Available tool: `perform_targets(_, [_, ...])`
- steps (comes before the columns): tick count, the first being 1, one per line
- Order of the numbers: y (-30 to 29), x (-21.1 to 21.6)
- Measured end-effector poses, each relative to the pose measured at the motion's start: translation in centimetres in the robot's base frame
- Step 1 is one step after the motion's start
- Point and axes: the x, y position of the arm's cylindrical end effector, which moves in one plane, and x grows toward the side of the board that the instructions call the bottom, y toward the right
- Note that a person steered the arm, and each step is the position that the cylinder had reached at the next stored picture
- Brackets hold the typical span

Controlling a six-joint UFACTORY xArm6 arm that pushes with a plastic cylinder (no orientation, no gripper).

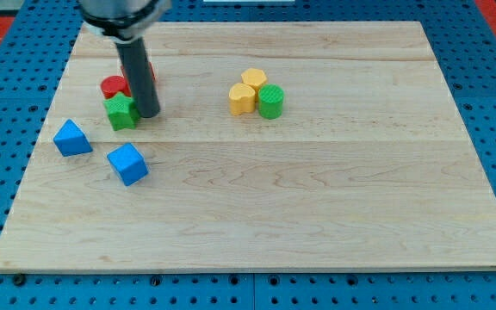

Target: Push the red star to the top left

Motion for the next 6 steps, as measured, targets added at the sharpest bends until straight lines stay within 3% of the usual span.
perform_targets(1, [-0.6,-1.0])
perform_targets(2, [3.9,-3.2])
perform_targets(4, [-6.1,-9.4])
perform_targets(5, [-2.0,-9.5])
perform_targets(6, [3.3,-4.4])
